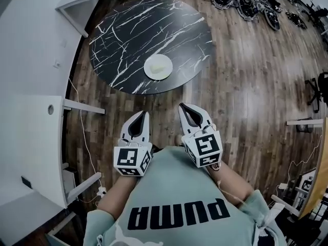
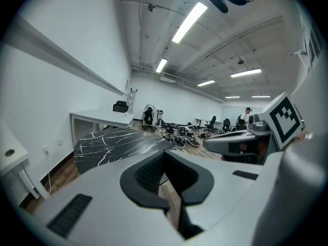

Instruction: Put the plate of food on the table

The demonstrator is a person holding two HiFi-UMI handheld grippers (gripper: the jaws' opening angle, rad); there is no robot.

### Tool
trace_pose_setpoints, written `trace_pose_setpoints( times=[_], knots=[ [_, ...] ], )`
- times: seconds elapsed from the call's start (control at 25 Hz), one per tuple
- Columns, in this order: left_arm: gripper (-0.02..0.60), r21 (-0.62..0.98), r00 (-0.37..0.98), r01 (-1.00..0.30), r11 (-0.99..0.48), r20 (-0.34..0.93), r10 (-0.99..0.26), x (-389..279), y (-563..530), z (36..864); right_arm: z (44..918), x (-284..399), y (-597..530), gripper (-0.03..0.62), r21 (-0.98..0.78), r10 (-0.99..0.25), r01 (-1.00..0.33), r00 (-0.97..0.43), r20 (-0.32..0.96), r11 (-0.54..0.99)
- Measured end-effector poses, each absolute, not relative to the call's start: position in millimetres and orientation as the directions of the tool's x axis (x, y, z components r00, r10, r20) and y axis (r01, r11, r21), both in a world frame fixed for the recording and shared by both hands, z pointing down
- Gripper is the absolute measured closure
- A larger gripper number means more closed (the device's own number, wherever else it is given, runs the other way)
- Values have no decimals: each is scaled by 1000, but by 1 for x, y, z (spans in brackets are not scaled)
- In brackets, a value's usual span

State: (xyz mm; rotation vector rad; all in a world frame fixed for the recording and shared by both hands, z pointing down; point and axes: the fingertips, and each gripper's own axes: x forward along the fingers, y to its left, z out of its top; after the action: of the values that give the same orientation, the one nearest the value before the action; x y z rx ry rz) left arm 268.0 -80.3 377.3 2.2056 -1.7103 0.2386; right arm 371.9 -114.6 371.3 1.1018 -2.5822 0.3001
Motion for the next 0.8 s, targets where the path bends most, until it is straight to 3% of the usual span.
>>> trace_pose_setpoints(
  times=[0.8],
  knots=[
    [575, 124, 68, -992, -20, 392, -917, 336, -20, 411, 403, 452, -74, 586, -62, -575, -635, -733, 363, 770]
  ],
)
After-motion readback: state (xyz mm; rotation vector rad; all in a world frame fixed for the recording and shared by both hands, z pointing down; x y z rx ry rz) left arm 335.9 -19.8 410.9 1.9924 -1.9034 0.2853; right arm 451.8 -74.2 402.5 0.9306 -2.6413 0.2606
